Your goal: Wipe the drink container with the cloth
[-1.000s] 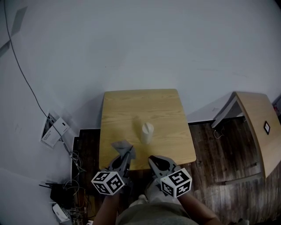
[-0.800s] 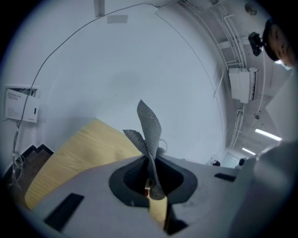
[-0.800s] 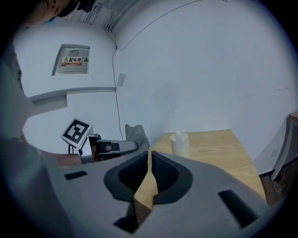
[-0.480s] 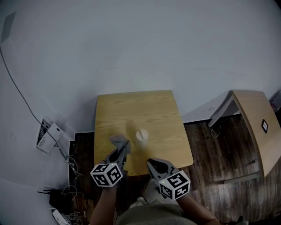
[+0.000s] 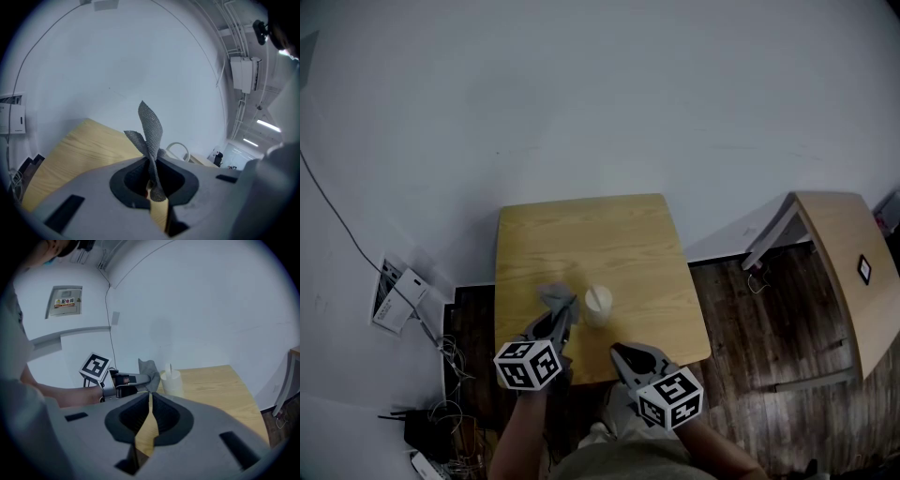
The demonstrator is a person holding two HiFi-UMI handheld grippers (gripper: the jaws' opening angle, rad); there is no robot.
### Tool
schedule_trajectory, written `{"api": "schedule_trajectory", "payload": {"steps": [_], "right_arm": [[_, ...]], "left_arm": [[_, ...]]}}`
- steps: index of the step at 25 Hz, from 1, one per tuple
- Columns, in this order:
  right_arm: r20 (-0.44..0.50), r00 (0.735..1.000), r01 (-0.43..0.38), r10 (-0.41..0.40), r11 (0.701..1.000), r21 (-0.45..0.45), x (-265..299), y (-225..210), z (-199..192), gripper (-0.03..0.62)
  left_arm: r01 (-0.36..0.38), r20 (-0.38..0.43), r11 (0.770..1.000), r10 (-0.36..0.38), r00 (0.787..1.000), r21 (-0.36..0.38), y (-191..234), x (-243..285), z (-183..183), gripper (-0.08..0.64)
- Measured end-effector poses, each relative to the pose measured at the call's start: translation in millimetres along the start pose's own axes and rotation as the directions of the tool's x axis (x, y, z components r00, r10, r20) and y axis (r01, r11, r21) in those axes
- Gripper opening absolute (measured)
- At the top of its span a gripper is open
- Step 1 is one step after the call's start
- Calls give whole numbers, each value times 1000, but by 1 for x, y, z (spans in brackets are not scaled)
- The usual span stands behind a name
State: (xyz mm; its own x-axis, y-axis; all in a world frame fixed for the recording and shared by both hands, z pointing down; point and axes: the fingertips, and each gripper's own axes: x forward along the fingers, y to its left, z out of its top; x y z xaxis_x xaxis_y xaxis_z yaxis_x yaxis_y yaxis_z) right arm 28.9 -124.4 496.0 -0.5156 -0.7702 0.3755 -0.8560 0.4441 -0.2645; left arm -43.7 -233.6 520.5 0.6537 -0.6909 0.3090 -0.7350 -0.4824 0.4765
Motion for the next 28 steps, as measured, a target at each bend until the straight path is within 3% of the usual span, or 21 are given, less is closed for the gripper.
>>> {"api": "schedule_trajectory", "payload": {"steps": [13,28], "right_arm": [[-27,1000,0,0,1000,10,9,-20,-2,18],[-45,999,-10,11,1000,14,14,-37,-1,18]], "left_arm": [[42,-92,998,-39,995,37,1,35,-9,20],[24,-195,1000,-19,981,20,17,60,-46,20]]}}
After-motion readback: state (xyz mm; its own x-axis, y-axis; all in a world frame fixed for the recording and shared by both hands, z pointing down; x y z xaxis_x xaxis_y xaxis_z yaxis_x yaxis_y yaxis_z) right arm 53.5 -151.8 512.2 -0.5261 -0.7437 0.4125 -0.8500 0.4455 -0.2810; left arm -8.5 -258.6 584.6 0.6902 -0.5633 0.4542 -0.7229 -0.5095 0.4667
